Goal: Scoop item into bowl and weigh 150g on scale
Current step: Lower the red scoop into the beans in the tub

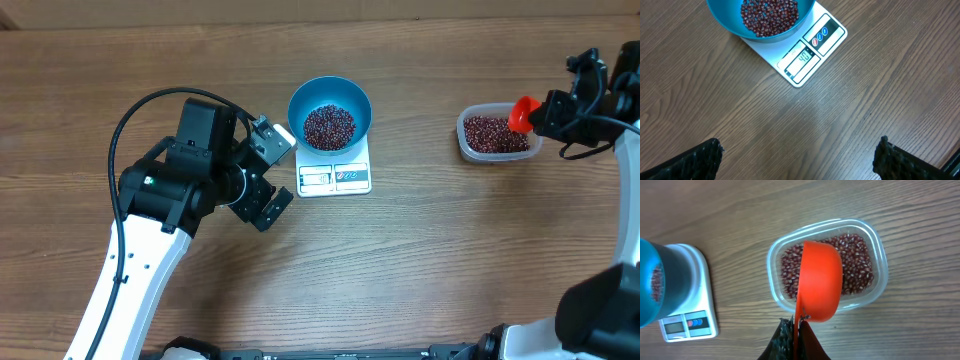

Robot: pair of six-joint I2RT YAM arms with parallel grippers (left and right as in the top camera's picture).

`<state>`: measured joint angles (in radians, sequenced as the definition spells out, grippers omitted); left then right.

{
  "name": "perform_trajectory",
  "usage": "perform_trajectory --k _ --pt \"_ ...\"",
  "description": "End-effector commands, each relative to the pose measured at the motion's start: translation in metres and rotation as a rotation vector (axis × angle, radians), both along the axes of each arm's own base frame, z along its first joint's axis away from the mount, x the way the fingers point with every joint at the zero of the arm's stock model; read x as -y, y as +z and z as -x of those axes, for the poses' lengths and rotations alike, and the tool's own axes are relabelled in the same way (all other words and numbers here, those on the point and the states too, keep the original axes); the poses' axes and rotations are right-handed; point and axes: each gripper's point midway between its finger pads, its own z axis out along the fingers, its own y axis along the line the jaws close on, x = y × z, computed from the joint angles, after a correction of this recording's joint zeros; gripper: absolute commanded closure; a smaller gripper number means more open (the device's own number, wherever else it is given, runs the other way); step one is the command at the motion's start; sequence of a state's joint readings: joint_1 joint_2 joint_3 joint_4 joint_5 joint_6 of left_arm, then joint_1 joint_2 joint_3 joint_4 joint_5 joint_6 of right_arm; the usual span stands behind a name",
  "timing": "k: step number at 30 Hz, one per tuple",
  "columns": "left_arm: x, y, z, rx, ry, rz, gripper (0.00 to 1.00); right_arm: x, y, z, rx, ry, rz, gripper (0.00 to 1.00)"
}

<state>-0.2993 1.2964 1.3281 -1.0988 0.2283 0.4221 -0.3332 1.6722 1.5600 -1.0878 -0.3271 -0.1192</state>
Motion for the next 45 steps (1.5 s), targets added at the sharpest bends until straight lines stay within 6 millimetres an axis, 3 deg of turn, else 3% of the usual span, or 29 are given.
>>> perform_trajectory --k 1,7,14,21,32,45 --pt "0.0 -0.002 0.0 -0.005 -0.01 0.0 0.0 0.008 -0.026 -0.01 -0.049 0.029 0.041 0.96" --pt "0.0 -0.002 0.0 -0.005 -0.01 0.0 0.0 0.011 -0.05 -0.018 -0.087 0.03 0.029 0.96" --pt "0.0 -0.002 0.0 -0.005 -0.01 0.0 0.0 0.001 -0.047 -0.032 -0.051 0.024 0.04 0.96" --pt "0.0 -0.002 0.0 -0.005 -0.01 0.0 0.0 0.009 -0.051 -0.039 -0.078 -0.039 0.247 0.96" --pt "0.0 -0.002 0.0 -0.005 -0.01 0.0 0.0 0.01 -0.067 -0.041 -0.115 -0.038 0.271 0.96" --pt "0.0 -0.002 0.0 -0.005 -0.01 0.0 0.0 0.013 -0.067 -0.042 -0.116 -0.04 0.287 0.96"
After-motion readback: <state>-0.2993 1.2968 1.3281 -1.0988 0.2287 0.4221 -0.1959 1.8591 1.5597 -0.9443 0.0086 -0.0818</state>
